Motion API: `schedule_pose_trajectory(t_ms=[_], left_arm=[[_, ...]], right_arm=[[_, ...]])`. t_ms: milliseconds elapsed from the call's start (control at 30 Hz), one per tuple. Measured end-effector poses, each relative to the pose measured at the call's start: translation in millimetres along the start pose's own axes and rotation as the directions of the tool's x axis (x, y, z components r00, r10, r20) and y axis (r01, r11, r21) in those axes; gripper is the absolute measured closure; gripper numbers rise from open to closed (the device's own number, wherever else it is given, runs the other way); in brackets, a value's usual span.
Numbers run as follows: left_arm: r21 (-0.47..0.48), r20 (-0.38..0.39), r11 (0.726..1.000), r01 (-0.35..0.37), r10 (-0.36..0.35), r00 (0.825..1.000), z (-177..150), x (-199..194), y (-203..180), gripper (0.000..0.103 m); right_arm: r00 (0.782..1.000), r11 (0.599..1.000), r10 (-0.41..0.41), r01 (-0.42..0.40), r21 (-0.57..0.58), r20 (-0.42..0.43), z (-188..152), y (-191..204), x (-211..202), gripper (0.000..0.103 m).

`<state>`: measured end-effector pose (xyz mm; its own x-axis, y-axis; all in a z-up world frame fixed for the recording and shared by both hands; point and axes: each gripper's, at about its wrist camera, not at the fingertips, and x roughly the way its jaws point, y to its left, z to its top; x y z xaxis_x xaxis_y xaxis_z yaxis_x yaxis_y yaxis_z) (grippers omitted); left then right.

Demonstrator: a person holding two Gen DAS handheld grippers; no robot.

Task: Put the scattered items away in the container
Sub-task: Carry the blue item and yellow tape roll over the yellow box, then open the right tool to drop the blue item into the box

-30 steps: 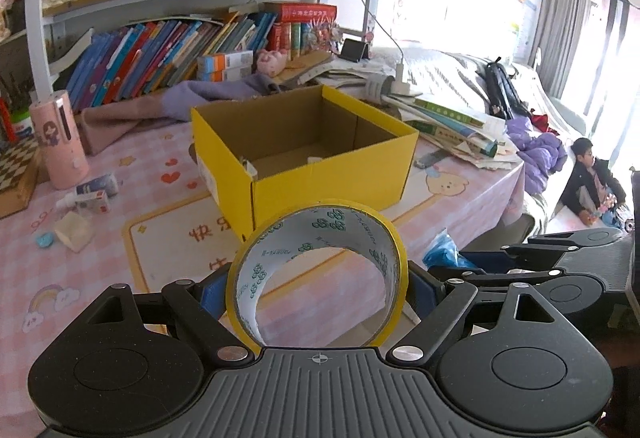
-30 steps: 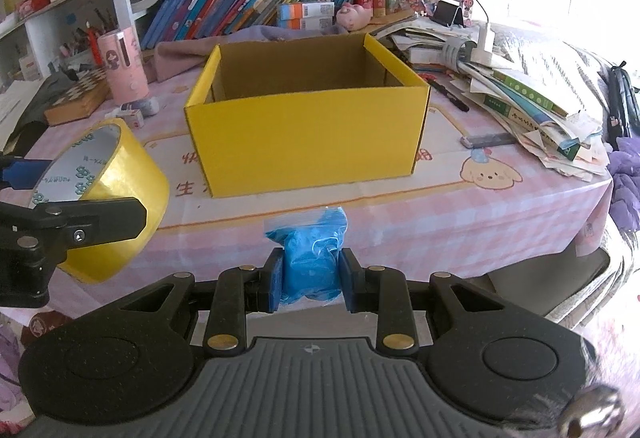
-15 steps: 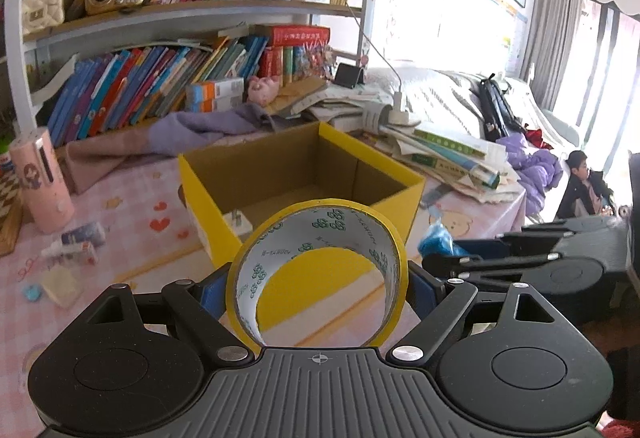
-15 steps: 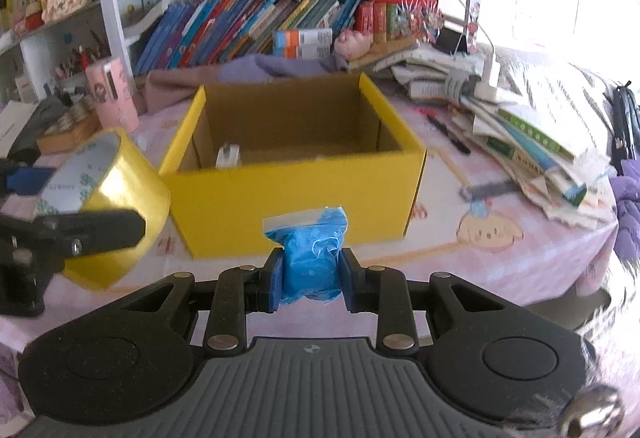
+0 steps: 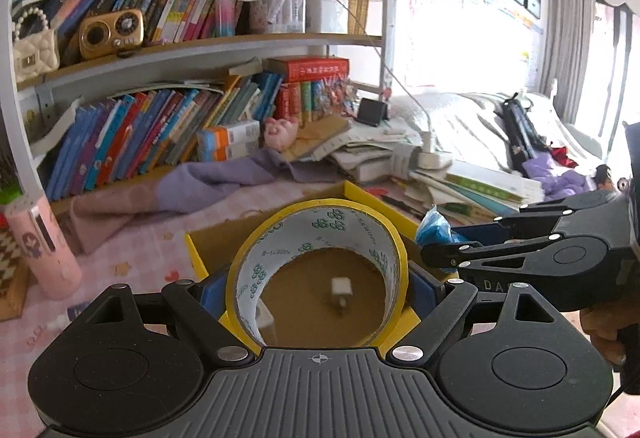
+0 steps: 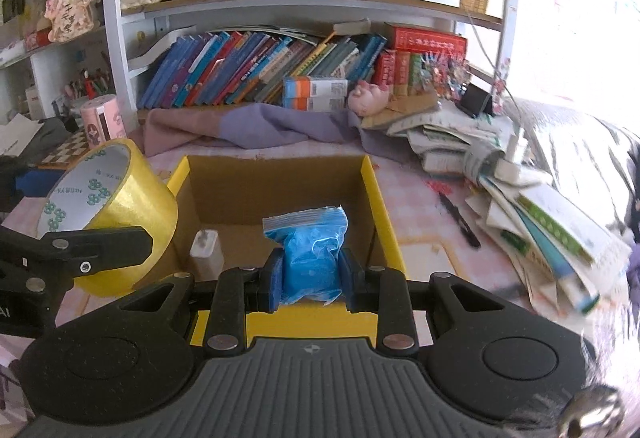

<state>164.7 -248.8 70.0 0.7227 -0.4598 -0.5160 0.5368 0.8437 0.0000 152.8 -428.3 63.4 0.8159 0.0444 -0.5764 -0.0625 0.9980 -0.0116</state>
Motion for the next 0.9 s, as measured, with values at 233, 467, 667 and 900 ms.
schedule_pose_trajectory(t_ms=[233, 467, 667, 900], left_arm=[[0.04, -0.035, 0.997, -0.073, 0.074, 0.997, 12, 39, 0, 0.016], [0.085, -0.116, 0.991, -0.106, 0.116, 0.986, 10, 80, -5, 0.016], [0.093, -0.179, 0.989, -0.118, 0.133, 0.975, 6, 104, -5, 0.016], [0.096, -0.234, 0.988, -0.122, 0.141, 0.962, -3, 121, -6, 0.016]], right_arm=[[0.998, 0.997, 0.049, -0.051, -0.06, -0.027, 25, -19, 47, 0.076], [0.99, 0.983, 0.097, -0.111, -0.146, -0.1, 41, -29, 100, 0.076], [0.981, 0.966, 0.123, -0.153, -0.208, -0.147, 51, -37, 138, 0.076], [0.962, 0.933, 0.16, -0.221, -0.283, -0.223, 53, -29, 169, 0.077]])
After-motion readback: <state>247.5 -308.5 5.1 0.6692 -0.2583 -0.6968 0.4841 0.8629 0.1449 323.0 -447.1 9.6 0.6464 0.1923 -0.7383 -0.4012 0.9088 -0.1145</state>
